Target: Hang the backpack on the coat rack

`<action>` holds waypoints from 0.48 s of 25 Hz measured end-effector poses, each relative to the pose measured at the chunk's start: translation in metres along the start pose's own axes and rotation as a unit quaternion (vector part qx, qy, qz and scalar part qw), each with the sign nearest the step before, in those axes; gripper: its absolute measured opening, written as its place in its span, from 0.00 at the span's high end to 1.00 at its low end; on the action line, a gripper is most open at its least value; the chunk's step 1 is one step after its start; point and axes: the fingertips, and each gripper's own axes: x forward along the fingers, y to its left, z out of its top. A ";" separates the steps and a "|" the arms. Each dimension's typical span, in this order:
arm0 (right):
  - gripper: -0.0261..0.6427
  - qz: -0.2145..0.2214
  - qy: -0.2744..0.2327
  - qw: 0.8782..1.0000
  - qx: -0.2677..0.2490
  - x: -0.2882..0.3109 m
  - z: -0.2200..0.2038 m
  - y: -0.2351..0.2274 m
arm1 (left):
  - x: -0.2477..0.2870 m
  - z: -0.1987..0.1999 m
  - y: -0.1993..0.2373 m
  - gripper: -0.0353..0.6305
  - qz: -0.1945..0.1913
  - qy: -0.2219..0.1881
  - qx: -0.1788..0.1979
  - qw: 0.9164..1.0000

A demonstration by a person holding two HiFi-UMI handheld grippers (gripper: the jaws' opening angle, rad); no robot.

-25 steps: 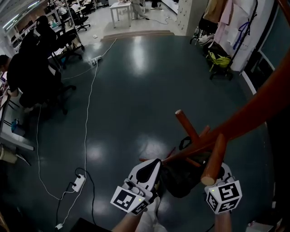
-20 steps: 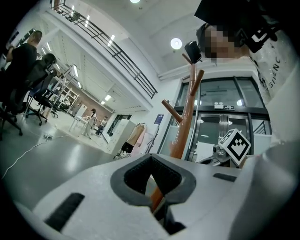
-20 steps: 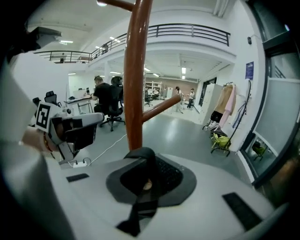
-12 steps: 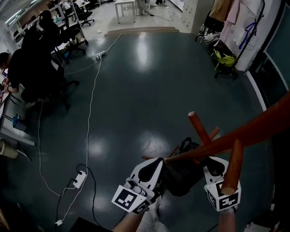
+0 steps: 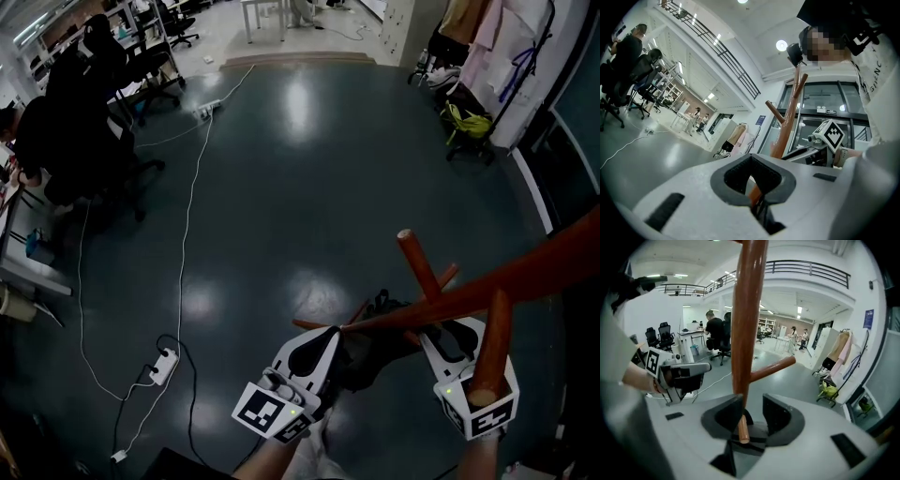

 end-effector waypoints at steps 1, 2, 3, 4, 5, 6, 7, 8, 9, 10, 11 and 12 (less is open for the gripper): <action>0.78 0.002 -0.002 1.000 0.000 -0.003 0.003 0.000 | 0.001 0.001 -0.002 0.93 -0.003 0.000 0.000 1.000; 0.78 0.005 -0.005 1.000 0.005 -0.004 0.003 0.000 | 0.003 0.001 -0.005 0.93 -0.006 0.001 0.000 1.000; 0.78 0.008 -0.009 1.000 0.016 -0.005 0.002 0.000 | 0.004 0.002 -0.007 0.93 -0.010 0.001 0.001 1.000; 0.78 0.011 -0.013 0.999 0.029 -0.005 -0.002 0.001 | 0.005 0.002 -0.009 0.93 -0.014 0.001 0.001 1.000; 0.78 0.015 -0.017 0.999 0.042 -0.005 -0.006 0.002 | 0.006 0.004 -0.010 0.93 -0.017 -0.003 0.000 1.000; 0.78 0.020 -0.022 0.998 0.053 -0.004 -0.010 0.004 | 0.008 0.004 -0.011 0.93 -0.020 -0.006 -0.001 1.000; 0.78 0.026 -0.029 0.997 0.061 -0.004 -0.012 0.006 | 0.008 0.003 -0.011 0.93 -0.020 -0.006 -0.001 1.000; 0.78 0.034 -0.040 0.996 0.069 -0.005 -0.012 0.009 | 0.008 0.002 -0.010 0.93 -0.019 -0.003 0.000 1.000; 0.78 0.044 -0.058 0.994 0.079 -0.008 -0.009 0.013 | 0.008 0.002 -0.010 0.93 -0.018 -0.001 0.001 1.000; 0.78 0.057 -0.082 0.991 0.092 -0.013 -0.002 0.017 | 0.008 0.002 -0.011 0.93 -0.019 0.000 0.001 1.000; 0.78 0.071 -0.111 0.985 0.109 -0.020 0.006 0.021 | 0.007 0.002 -0.012 0.93 -0.018 0.002 0.003 1.000; 0.78 0.084 -0.140 0.978 0.131 -0.027 0.013 0.025 | 0.006 0.002 -0.013 0.93 -0.019 0.004 0.004 1.000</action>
